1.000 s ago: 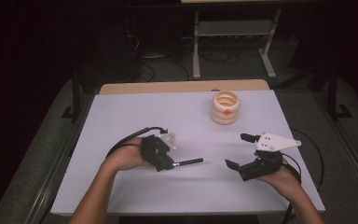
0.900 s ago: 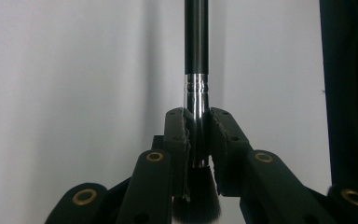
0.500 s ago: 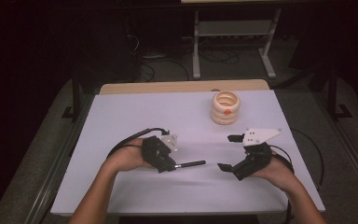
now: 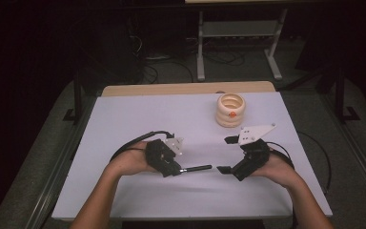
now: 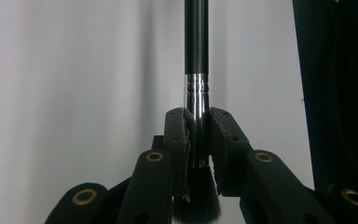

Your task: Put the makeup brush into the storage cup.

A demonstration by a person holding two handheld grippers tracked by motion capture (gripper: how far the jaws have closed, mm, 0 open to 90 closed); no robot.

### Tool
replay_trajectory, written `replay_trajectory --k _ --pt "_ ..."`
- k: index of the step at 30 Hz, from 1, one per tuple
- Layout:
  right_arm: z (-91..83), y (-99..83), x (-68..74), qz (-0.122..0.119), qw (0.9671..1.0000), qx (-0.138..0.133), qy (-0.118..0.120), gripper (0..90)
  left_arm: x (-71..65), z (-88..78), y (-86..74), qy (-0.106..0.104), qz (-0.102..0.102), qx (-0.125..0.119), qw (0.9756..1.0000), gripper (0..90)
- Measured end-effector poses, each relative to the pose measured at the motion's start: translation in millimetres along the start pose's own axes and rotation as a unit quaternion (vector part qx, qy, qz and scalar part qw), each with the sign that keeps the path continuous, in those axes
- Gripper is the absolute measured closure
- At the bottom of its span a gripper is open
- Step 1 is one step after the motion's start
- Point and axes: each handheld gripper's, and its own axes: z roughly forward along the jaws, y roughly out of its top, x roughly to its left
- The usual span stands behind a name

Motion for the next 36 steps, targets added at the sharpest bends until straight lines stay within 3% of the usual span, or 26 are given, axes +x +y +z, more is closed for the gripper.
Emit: replay_trajectory --k 13,17,18,26,32,34,36 --pt "21.8 14.5 -4.5 -0.018 0.9975 0.037 0.058 5.3 -1.0 3.3 6.3 -0.003 0.008 0.004 1.0000 77.5" --pt "26.1 16.3 -5.4 -0.023 0.9969 0.049 0.058 6.1 -1.9 3.6 8.2 -0.004 0.012 0.007 0.9999 77.5" --pt "27.4 17.5 -4.0 -0.016 0.9963 0.054 0.064 6.4 -2.1 3.5 8.5 -0.004 0.012 0.007 0.9999 77.5" --pt "40.2 23.2 -0.7 -0.032 0.9926 0.083 0.083 13.3 -3.8 2.8 10.6 -0.002 0.014 0.009 0.9999 77.5" --pt "47.5 21.0 -2.0 -0.053 0.9892 0.097 0.096 20.3 -4.8 2.9 11.4 -0.003 0.018 0.012 0.9998 77.5" --pt "47.6 20.2 1.0 -0.041 0.9875 0.114 0.101 23.0 -5.2 3.4 11.5 -0.004 0.018 0.012 0.9998 77.5" --pt "49.8 19.8 2.0 -0.048 0.9860 0.121 0.104 26.5 -5.1 3.9 11.8 -0.004 0.018 0.015 0.9997 77.4"
